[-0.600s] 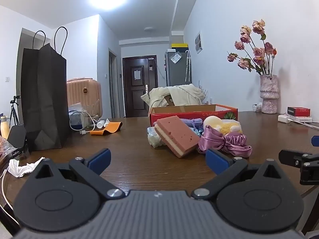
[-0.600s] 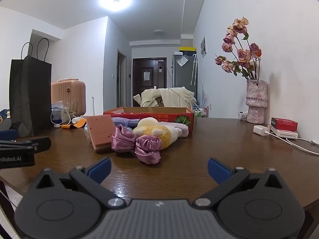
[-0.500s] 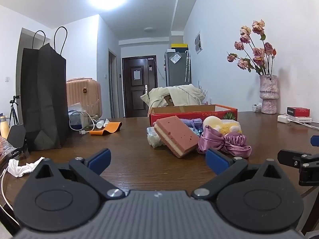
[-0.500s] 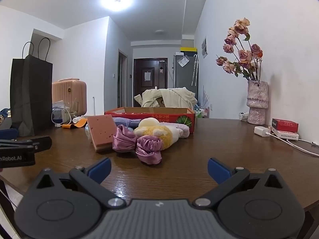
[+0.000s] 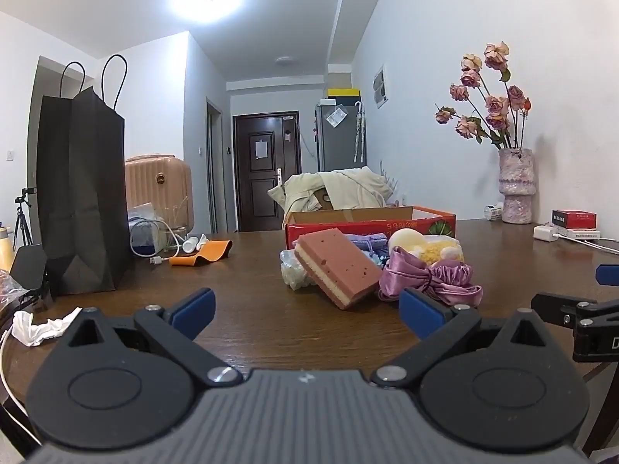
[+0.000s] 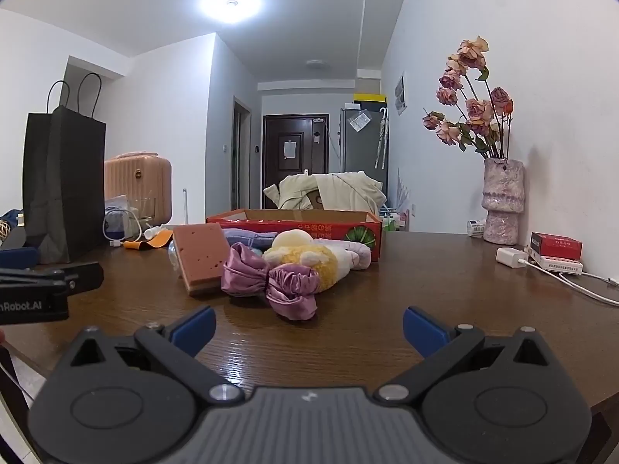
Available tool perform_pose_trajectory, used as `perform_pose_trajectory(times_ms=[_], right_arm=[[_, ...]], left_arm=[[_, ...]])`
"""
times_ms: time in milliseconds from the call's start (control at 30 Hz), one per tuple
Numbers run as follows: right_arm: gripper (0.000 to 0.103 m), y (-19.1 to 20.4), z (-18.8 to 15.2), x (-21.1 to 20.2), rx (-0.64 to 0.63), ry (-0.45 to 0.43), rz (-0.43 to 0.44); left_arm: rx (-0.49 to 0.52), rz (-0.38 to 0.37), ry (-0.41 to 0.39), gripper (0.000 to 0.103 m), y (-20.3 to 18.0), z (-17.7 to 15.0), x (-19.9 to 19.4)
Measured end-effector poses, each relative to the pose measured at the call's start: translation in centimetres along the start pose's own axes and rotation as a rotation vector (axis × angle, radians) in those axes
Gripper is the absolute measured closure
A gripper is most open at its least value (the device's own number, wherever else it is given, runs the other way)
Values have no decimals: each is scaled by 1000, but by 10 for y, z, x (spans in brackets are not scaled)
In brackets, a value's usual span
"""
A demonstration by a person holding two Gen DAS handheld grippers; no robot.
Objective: Organize soft objects
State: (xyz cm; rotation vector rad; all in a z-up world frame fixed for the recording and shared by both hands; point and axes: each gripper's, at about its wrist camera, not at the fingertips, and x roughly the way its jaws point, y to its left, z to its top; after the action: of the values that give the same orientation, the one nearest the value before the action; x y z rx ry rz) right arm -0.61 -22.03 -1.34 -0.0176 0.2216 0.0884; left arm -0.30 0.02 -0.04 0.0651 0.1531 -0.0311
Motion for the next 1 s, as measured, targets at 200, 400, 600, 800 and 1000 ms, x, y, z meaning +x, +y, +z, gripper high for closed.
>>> perform_pose_trajectory(times_ms=[200,400,600,800,1000], right_arm=[[0,-1,0,0,3,1,-2],[0,-1,0,0,5,1,-3],[0,-1,-1,1,7,3,-3],[0,-2,0,1,8,5,-3],[0,-2,0,1,10,6,-3]], left_arm=[[4,-1,0,0,0,0,-1],[5,-1,1,0,0,0,-1],[5,-3,1,0,0,0,-1],[4,-2,4,0,-1,0,0],[3,-2,6,0,-1,-1,0]])
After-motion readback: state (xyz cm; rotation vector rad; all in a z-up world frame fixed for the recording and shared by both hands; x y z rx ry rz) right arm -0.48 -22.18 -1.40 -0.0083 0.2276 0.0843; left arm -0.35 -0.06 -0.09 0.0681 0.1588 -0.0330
